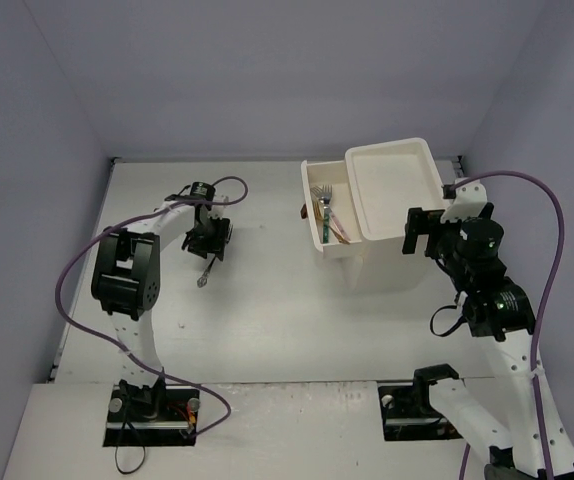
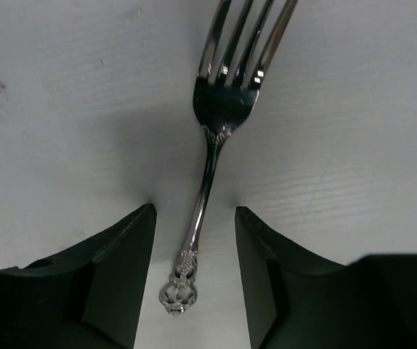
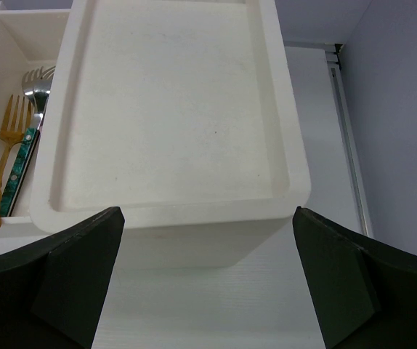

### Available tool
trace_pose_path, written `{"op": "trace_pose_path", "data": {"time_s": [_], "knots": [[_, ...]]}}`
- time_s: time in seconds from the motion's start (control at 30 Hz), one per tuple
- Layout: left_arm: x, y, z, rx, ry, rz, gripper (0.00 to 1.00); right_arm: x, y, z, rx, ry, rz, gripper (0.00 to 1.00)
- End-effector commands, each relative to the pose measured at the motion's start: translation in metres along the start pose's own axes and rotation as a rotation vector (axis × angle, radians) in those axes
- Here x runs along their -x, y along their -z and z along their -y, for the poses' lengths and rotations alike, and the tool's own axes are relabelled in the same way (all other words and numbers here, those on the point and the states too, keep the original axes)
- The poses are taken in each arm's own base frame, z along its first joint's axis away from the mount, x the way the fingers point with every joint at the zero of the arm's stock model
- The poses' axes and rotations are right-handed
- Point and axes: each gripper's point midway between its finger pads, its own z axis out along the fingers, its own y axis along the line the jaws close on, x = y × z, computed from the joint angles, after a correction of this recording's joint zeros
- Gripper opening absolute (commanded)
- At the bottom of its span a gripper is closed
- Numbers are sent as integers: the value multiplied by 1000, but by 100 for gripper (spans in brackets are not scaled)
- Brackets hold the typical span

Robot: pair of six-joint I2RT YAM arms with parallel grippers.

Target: Sort the eating utensils into containers

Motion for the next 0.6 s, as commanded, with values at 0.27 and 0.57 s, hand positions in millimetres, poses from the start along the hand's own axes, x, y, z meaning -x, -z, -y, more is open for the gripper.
{"op": "trace_pose_path", "data": {"time_s": [0.27,0.57], "knots": [[20,-5,-7,61,-43,50,7,18,2,2,-15,4,65,100],[102,141,71,-169,117,450,0,20,-1,2,-15,9,60,100]]}}
